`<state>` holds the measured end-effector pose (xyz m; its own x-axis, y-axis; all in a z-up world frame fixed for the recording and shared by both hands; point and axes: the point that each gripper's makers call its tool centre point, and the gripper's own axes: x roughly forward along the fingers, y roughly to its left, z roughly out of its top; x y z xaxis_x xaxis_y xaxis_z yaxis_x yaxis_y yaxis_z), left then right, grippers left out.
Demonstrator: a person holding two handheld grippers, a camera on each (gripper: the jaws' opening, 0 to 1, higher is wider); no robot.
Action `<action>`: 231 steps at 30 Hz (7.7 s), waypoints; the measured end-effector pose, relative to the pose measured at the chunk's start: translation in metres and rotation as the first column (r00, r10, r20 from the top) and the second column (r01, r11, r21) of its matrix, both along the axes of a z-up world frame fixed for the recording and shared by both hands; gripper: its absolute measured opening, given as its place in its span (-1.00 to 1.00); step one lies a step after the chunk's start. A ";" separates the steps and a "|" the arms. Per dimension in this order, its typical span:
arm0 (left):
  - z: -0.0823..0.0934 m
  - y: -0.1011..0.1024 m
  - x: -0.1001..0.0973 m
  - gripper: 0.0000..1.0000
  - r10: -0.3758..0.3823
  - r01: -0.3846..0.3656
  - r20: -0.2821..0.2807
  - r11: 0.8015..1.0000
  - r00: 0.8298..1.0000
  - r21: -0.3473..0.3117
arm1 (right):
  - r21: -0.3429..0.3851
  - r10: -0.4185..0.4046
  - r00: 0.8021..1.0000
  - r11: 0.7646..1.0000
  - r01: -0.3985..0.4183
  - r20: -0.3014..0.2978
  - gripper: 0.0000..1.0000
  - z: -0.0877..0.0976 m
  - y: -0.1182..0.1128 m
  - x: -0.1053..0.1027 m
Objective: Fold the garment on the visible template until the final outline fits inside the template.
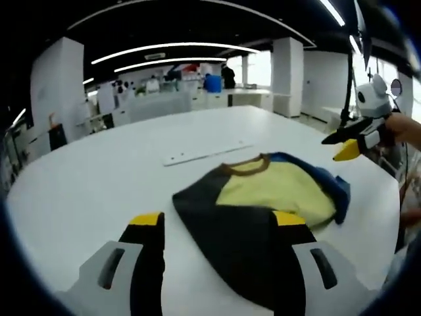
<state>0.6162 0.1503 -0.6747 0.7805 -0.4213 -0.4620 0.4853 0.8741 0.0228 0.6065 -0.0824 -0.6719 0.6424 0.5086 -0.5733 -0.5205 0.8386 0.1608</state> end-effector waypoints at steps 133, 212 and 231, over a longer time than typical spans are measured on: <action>-0.028 0.152 -0.082 -1.00 0.385 -0.376 -0.065 0.919 0.921 0.119 | -0.139 -0.629 0.768 0.755 0.641 0.123 -1.00 -0.027 -0.245 -0.097; -0.027 0.165 -0.055 0.08 0.249 -0.230 -0.108 0.960 0.963 0.159 | 0.041 -0.372 0.928 0.927 0.373 -0.019 0.32 -0.025 -0.188 -0.084; -0.041 0.077 -0.083 0.16 0.018 -0.012 -0.123 0.999 0.992 0.052 | 0.035 -0.085 0.993 0.996 0.088 -0.078 0.24 -0.045 -0.115 -0.094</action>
<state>0.5330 0.2276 -0.7162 0.7224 -0.3833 -0.5755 0.4740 0.8805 0.0086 0.5121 -0.1973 -0.7170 0.6397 0.4758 -0.6037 -0.4314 0.8723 0.2304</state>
